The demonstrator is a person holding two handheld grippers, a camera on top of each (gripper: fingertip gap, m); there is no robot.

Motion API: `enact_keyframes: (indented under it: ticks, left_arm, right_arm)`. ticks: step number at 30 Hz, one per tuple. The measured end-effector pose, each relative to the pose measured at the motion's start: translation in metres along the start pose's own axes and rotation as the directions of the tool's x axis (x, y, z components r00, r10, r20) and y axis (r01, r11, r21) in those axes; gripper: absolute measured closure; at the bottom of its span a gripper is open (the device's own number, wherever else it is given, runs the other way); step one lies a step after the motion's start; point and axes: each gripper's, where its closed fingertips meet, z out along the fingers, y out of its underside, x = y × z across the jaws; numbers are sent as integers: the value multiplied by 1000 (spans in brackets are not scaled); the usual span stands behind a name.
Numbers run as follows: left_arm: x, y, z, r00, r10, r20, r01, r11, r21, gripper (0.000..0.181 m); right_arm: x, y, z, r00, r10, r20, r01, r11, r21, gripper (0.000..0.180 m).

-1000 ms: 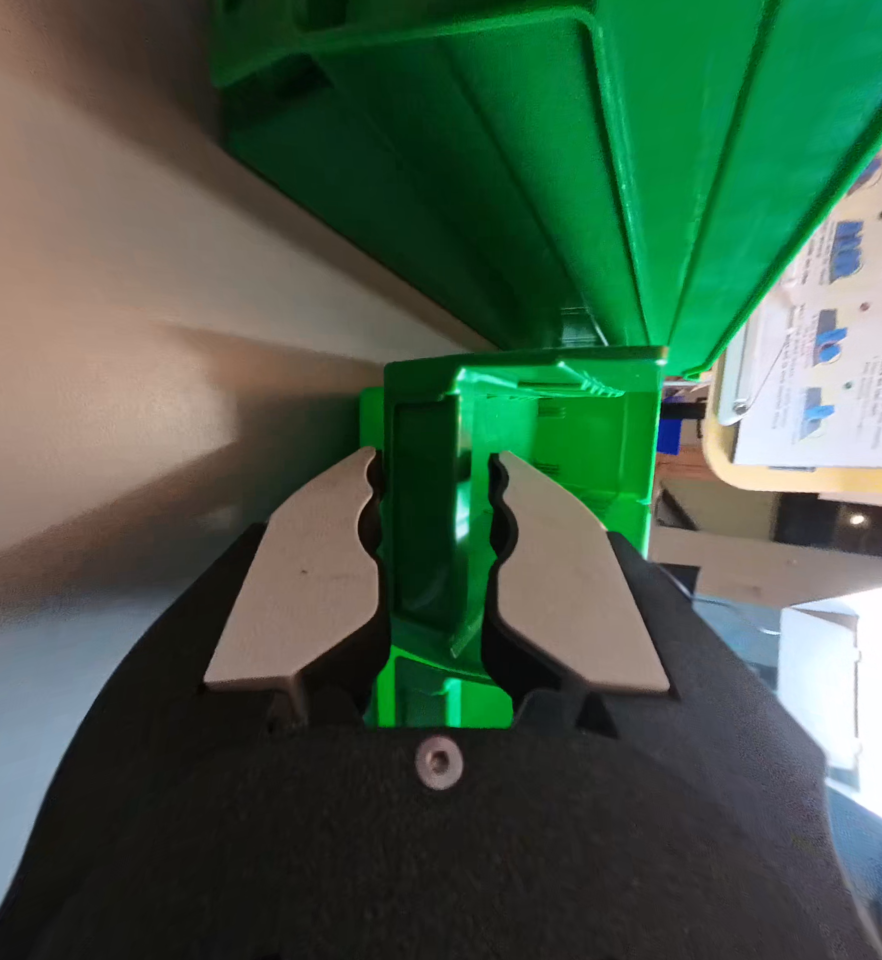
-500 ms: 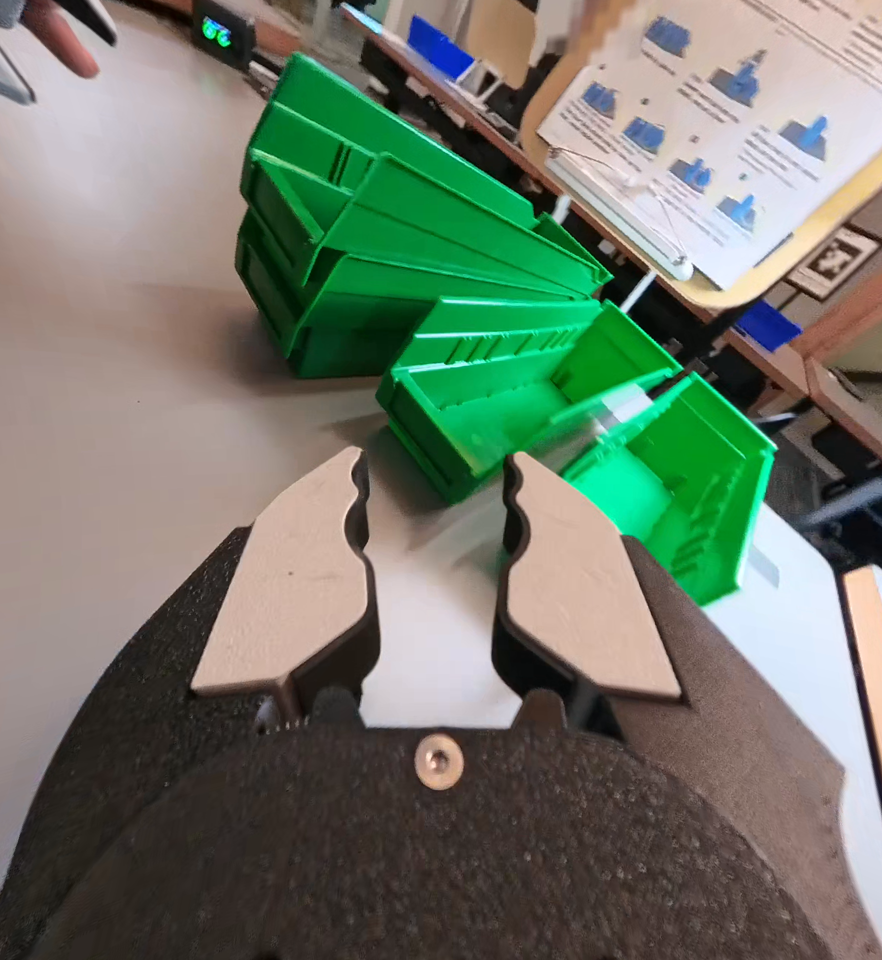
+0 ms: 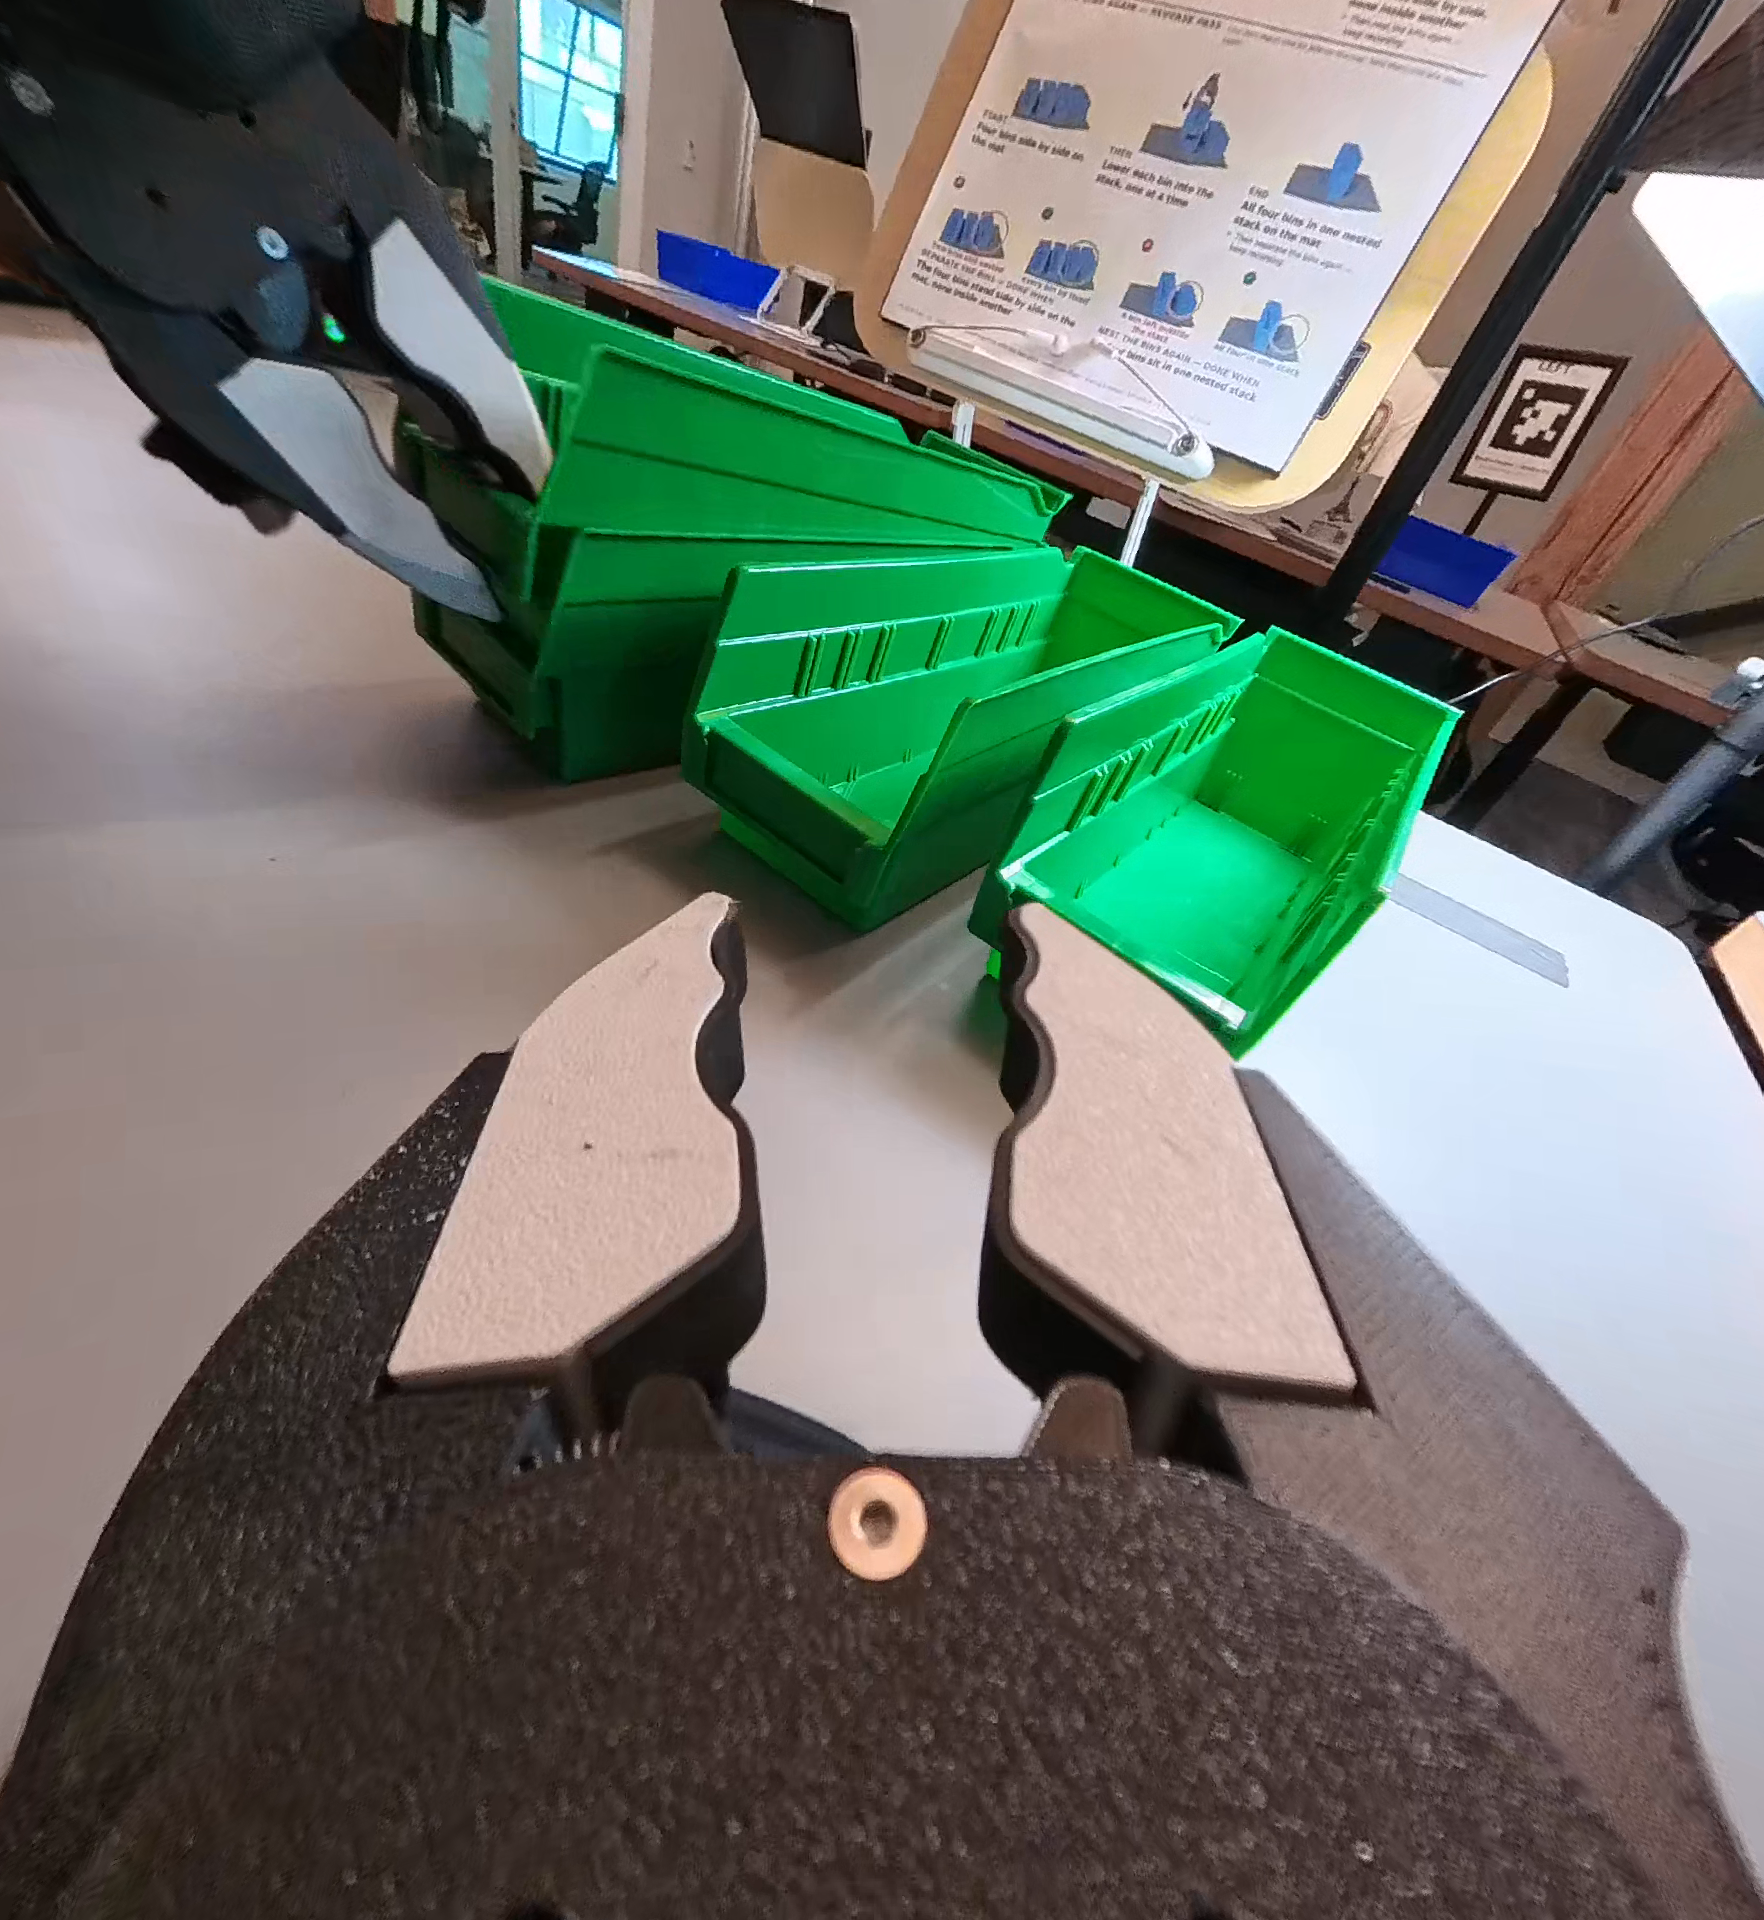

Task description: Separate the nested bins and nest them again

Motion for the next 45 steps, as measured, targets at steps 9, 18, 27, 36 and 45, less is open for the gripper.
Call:
enact_keyframes:
  ticks: [9, 18, 27, 36, 45]
  left_arm:
    - [-19, -15, 19, 993, -25, 114, 32, 998, -61, 148]
    - [-25, -3, 26, 993, 55, 102, -37, 985, -169, 147]
    - [-32, -11, 4, 1000, -13, 28, 16, 995, -98, 151]
    - [-67, -29, -38, 998, 50, 45, -44, 992, -121, 151]
    - [-116, 2, -94, 984, 37, 173, -9, 988, -156, 151]
  right_arm:
    - [-5, 0, 1, 999, -32, 4, 32, 999, 5, 136]
    - [-5, -1, 2, 1000, -28, 1, 28, 999, 15, 138]
    - [-3, -1, 2, 1000, -7, 1, 7, 1000, 20, 138]
    - [-4, -1, 2, 1000, -15, -5, 15, 1000, 24, 139]
    - [-1, -4, -2, 1000, -4, -19, 5, 999, 51, 136]
